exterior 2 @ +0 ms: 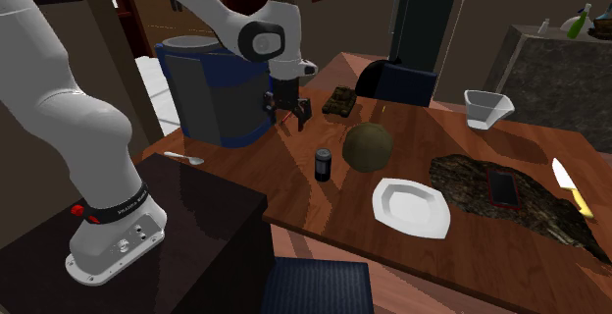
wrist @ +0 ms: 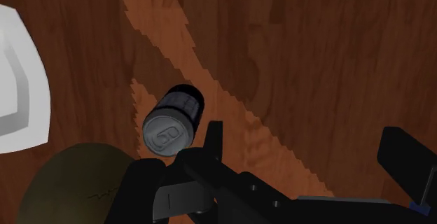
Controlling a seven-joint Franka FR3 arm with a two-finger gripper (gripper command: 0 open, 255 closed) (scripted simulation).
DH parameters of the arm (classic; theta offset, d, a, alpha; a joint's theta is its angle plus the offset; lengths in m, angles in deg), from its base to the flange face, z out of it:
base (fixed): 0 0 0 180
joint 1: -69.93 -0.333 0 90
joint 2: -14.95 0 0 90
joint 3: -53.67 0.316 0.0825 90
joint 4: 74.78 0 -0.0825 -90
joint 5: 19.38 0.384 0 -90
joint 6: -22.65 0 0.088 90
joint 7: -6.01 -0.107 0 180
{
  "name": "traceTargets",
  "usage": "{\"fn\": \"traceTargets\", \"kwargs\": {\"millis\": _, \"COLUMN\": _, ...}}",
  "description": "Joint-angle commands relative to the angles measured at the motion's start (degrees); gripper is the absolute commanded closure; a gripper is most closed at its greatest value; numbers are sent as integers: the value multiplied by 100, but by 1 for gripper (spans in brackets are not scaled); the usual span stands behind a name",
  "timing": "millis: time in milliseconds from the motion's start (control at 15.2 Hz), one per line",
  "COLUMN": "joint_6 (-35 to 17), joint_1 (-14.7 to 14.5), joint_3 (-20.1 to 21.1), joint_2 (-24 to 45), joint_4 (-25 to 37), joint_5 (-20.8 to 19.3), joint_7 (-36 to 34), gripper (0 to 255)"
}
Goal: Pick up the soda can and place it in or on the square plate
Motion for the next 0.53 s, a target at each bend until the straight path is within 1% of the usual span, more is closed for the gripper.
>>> {"fn": "traceTargets", "kwargs": {"millis": 0, "joint_6": -252, "joint_1": -5, "joint_3": -119, "joint_2": 491, "joint_4": 220, "joint_5": 346, "joint_7": 407, "gripper": 0}}
{"fn": "traceTargets", "kwargs": {"millis": 198, "joint_6": -553, "joint_1": 107, "joint_3": -148, "joint_2": 1289, "joint_4": 628, "joint_5": 1021, "joint_7": 1087, "gripper": 0}}
{"fn": "traceTargets", "kwargs": {"millis": 462, "joint_6": -780, "joint_1": 507, "joint_3": 87, "joint_2": 2303, "joint_4": 1293, "joint_5": 1861, "joint_7": 1897, "gripper": 0}}
